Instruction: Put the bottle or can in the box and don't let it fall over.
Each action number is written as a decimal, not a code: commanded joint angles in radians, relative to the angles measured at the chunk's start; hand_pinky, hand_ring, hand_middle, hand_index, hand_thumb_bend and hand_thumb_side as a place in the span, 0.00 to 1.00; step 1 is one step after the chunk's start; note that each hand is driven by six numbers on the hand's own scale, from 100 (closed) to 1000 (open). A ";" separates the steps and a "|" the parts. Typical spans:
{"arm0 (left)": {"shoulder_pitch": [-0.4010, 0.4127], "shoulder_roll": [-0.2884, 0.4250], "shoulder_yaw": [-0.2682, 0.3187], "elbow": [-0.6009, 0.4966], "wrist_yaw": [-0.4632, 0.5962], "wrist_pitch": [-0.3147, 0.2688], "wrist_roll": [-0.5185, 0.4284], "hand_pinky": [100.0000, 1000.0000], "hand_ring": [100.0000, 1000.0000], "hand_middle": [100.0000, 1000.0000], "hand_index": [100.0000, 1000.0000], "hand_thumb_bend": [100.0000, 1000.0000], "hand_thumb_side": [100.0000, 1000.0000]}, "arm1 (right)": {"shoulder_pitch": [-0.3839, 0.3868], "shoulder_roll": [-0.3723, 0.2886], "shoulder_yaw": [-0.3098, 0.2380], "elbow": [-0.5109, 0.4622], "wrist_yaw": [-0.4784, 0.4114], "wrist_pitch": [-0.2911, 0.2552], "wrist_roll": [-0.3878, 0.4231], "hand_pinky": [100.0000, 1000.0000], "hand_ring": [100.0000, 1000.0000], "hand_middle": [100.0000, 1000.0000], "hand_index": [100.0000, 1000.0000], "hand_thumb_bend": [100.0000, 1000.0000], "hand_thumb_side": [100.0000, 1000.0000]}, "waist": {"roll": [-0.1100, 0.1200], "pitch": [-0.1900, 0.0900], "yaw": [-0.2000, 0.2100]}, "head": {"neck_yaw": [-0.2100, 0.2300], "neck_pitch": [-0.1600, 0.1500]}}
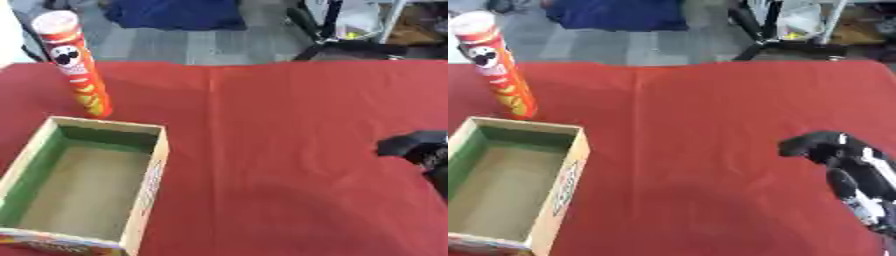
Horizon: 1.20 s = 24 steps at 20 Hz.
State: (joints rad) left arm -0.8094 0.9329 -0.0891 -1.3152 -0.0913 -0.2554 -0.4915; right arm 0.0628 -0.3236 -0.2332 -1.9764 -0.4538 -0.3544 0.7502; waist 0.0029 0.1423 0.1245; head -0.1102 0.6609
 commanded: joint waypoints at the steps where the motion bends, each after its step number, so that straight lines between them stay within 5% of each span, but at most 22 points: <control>1: -0.009 0.048 0.007 -0.027 0.014 -0.003 -0.004 0.82 0.92 0.97 0.91 0.01 1.00 | -0.005 -0.013 -0.003 -0.024 0.008 -0.001 0.005 0.77 0.80 0.62 0.80 0.00 0.41 | 0.004 -0.006 -0.001 | 0.002 -0.017; 10: -0.008 0.044 0.001 -0.045 0.017 0.001 0.001 0.88 0.94 0.98 0.93 0.00 1.00 | -0.012 -0.007 -0.001 -0.024 0.027 0.004 0.006 0.77 0.80 0.62 0.80 0.00 0.41 | 0.008 0.003 -0.003 | 0.025 -0.019; 24: -0.076 -0.022 -0.033 0.071 -0.181 -0.031 0.081 1.00 0.98 1.00 0.95 0.02 1.00 | -0.014 -0.016 0.005 -0.024 0.017 0.008 0.011 0.77 0.79 0.62 0.80 0.00 0.41 | 0.010 0.000 -0.016 | 0.075 -0.031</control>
State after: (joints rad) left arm -0.8636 0.8905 -0.1262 -1.2441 -0.2561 -0.2768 -0.4140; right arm 0.0534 -0.3199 -0.2267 -1.9764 -0.4304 -0.3455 0.7593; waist 0.0100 0.1551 0.1098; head -0.0405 0.6453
